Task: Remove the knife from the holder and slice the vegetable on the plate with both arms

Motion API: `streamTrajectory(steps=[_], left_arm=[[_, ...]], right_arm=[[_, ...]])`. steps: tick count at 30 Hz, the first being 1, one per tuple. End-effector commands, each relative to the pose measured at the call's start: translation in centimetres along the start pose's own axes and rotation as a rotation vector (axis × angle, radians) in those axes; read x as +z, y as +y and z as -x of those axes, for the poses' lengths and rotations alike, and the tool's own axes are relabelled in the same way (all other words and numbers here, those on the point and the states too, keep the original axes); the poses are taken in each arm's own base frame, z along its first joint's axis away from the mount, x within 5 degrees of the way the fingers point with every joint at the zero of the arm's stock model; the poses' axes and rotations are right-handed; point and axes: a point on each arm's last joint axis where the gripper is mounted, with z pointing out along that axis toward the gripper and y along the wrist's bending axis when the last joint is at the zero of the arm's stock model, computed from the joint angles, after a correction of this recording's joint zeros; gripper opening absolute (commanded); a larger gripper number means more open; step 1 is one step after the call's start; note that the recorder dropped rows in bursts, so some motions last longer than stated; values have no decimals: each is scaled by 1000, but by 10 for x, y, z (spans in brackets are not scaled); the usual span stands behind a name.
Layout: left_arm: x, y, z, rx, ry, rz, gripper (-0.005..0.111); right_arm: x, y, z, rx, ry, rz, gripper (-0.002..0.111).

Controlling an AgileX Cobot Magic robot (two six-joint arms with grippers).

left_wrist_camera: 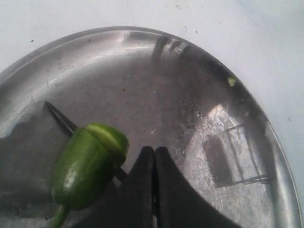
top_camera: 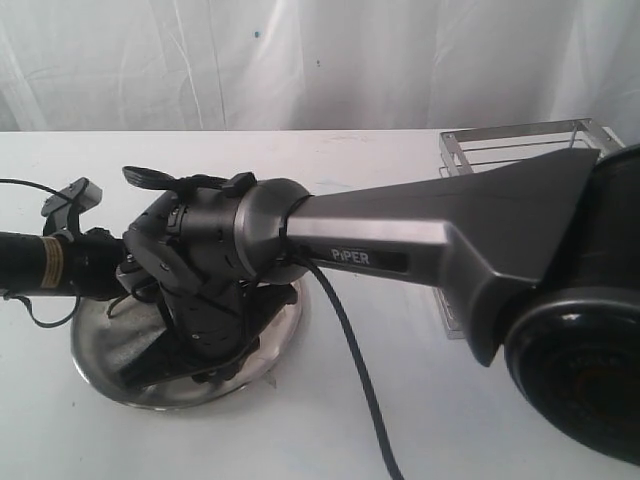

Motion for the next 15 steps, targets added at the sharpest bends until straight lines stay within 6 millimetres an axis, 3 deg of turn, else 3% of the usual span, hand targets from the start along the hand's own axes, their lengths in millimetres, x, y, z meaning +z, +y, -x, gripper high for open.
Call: streamTrajectory(steps=[1,15], left_arm=[[8,18,-29,141,174,227,0],[12,14,-34,187,206,261,0]], right_arm=[[-5,-19,6,33,-5,-54,0],[-19,-23,-7,9,132,-80,0]])
